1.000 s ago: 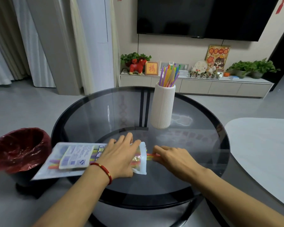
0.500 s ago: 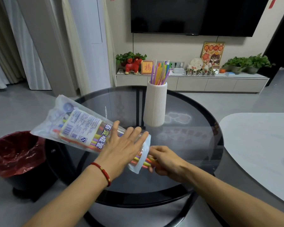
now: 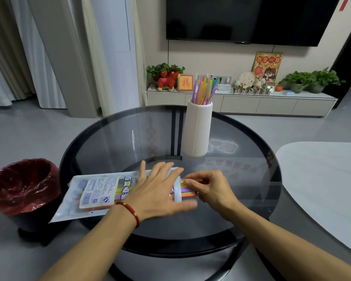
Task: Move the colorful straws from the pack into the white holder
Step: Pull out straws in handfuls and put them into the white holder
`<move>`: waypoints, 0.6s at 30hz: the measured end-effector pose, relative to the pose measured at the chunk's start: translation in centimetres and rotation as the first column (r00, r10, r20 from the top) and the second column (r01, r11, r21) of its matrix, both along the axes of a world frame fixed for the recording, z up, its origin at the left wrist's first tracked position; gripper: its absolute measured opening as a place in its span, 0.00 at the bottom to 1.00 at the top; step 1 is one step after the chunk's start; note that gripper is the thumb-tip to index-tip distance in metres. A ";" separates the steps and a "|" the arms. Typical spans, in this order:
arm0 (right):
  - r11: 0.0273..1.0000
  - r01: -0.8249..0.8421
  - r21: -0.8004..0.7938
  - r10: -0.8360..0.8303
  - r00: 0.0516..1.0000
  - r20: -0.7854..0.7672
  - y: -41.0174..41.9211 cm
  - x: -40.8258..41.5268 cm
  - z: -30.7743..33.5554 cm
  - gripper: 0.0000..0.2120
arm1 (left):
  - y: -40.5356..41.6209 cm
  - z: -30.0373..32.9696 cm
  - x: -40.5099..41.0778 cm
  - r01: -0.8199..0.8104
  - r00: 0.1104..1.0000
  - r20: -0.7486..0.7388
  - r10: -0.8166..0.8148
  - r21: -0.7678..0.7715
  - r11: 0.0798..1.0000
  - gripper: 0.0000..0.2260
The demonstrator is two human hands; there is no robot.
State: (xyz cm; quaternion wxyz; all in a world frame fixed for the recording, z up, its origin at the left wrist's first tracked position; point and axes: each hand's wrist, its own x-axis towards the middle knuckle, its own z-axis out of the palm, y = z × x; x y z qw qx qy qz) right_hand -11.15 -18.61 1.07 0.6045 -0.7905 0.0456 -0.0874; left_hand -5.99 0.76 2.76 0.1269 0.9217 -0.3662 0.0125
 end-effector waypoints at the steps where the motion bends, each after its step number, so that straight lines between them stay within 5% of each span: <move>1: 1.000 -0.008 0.030 0.009 1.000 -0.014 0.0 0.0 -0.1 0.04 | -0.4 0.0 0.0 -0.029 0.999 -0.025 0.028 -0.057 0.998 0.40; 4: 0.997 0.027 0.070 -0.022 0.998 -0.063 -0.6 0.1 -0.1 0.03 | -0.9 0.0 0.6 -0.052 0.999 0.009 0.052 -0.046 0.998 0.23; 13: 0.945 0.184 0.269 -0.136 0.973 -0.188 -6.1 -0.9 2.1 0.05 | -0.2 -0.1 1.2 -0.098 0.990 -0.096 0.101 0.033 0.995 0.15; 18: 0.896 0.188 0.401 -0.141 0.980 -0.143 -7.5 -1.6 3.6 0.11 | -0.3 -0.5 1.1 -0.059 0.996 -0.068 0.066 0.108 0.992 0.29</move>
